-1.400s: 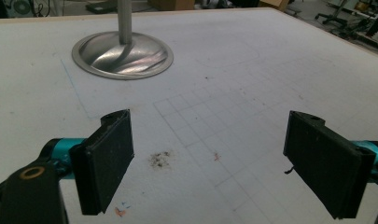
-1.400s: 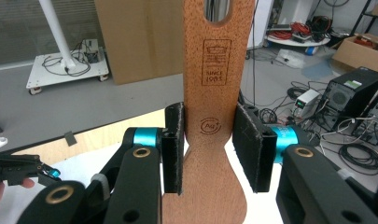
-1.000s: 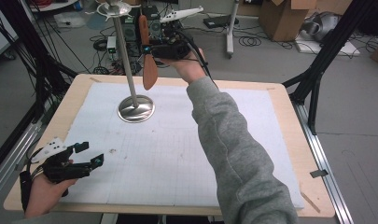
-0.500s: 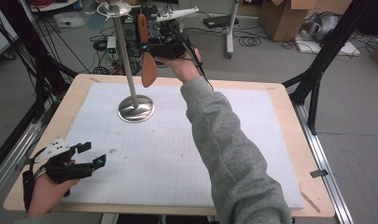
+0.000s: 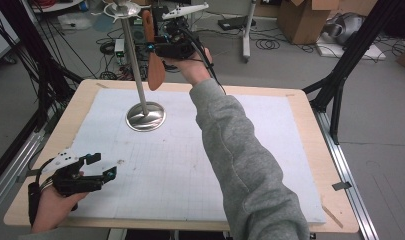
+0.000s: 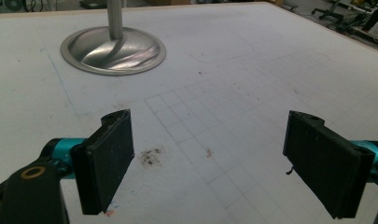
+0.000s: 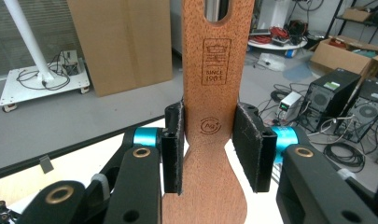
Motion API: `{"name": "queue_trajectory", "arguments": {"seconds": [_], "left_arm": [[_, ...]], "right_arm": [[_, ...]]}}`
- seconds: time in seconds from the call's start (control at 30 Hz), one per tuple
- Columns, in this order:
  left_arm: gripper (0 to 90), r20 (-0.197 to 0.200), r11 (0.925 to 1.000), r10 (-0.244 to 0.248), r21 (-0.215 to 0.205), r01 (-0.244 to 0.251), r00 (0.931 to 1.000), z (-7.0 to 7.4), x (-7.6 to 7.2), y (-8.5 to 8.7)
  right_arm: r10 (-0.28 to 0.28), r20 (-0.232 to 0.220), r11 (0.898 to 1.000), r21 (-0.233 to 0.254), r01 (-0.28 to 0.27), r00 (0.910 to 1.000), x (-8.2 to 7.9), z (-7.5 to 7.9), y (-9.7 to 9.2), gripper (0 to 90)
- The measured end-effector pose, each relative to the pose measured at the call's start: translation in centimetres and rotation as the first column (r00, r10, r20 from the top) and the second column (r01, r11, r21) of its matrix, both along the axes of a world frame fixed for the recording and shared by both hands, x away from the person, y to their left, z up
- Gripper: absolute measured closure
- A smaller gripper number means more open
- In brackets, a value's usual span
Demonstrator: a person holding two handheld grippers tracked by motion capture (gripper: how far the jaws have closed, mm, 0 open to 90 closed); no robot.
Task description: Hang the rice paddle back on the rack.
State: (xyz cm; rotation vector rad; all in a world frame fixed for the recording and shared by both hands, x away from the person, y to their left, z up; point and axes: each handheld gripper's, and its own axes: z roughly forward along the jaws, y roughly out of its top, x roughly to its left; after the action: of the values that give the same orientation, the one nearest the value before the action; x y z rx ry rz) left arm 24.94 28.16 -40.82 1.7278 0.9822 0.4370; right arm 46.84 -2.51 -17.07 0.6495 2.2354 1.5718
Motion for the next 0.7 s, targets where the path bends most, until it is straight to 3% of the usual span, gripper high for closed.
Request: {"name": "queue_trajectory", "arguments": {"seconds": [0.7], "left_arm": [[16.7, -0.015, 0.9998, -0.011, 0.014, 0.011, 0.9998, -0.33, -0.12, -0.29]], "right_arm": [[-0.001, -0.007, 1.0, -0.005, 0.001, 1.0, 0.8, -0.1, 1.12, 64.9]]}}
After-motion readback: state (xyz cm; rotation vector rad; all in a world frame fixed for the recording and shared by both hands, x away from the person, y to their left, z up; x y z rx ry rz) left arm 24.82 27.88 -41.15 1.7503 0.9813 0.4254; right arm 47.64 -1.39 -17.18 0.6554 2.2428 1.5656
